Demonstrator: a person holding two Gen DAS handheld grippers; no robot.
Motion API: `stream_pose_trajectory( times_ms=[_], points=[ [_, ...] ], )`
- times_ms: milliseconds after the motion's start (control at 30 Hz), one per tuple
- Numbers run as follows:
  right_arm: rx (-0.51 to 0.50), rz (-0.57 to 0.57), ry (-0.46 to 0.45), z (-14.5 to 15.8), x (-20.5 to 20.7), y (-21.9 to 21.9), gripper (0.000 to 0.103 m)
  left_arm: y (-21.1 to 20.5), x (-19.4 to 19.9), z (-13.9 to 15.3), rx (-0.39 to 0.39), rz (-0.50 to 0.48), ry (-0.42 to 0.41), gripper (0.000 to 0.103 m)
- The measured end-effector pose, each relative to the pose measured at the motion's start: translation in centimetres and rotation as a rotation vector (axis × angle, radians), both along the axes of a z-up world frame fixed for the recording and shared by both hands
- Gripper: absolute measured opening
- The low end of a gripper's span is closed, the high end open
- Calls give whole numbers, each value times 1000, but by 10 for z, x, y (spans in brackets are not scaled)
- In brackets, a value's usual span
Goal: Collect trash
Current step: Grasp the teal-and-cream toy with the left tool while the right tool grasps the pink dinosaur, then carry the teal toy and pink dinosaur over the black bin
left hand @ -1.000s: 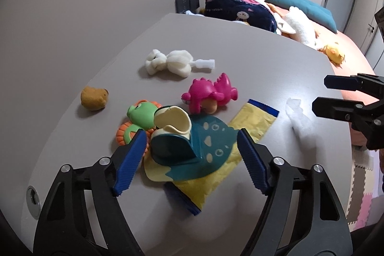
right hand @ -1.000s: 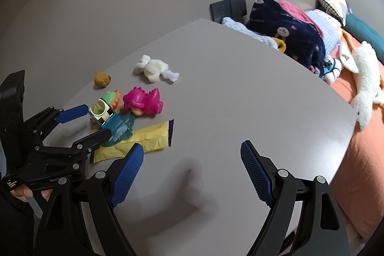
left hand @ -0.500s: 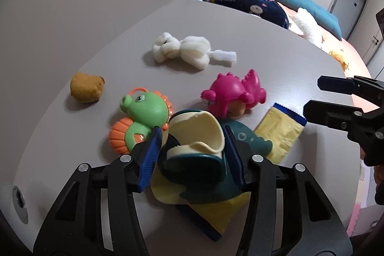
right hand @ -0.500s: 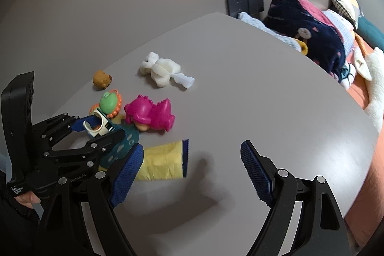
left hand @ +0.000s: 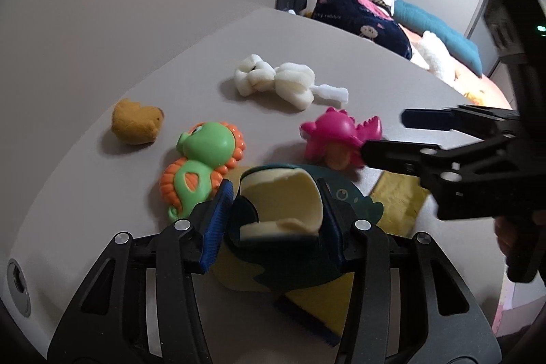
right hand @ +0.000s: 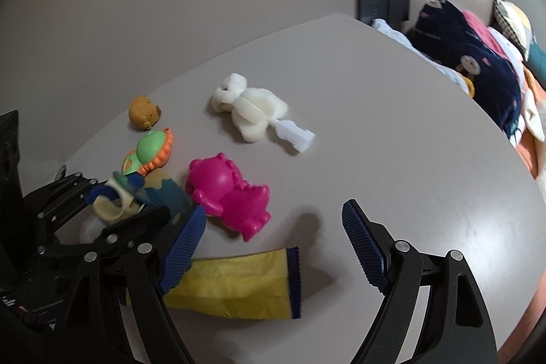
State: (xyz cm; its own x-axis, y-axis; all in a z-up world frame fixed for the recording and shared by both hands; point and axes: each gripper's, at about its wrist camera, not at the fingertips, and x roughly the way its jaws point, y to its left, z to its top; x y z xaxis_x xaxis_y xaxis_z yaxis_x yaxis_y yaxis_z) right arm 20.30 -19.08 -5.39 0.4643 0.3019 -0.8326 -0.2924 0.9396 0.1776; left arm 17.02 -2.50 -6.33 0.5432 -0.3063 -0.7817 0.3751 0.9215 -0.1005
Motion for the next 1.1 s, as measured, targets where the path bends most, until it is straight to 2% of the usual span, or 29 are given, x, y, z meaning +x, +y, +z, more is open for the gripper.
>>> stream_pose_trajectory(
  times_ms=[267,400,500,600,767,900,967,1033,1100],
  points=[
    [-20,65,-25,1,5,24,82,16,-9,8,-4,22,-11,47],
    [-59,82,-9,-5,11,34,64,23,-11,11,-9,47,-24,44],
    [-77,81,7,-10,13,36,55,29,-10,9,-27,75,-15,44],
    [-110,89,-5,-10,10,39,49,30,-8,1,-12,83,23,40],
    [-126,78,-6,-9,9,40,48,33,-9,-1,-34,100,10,41],
    [-109,62,-9,-8,9,36,42,35,-12,-11,-7,133,18,50],
    [-107,63,-11,-7,7,36,42,37,-16,-12,-23,148,0,49],
    [-104,62,-17,-5,5,34,42,42,-19,-9,-56,157,-20,41],
    [-94,59,-19,-3,5,32,42,45,-21,-1,-81,144,-28,39]
  ],
)
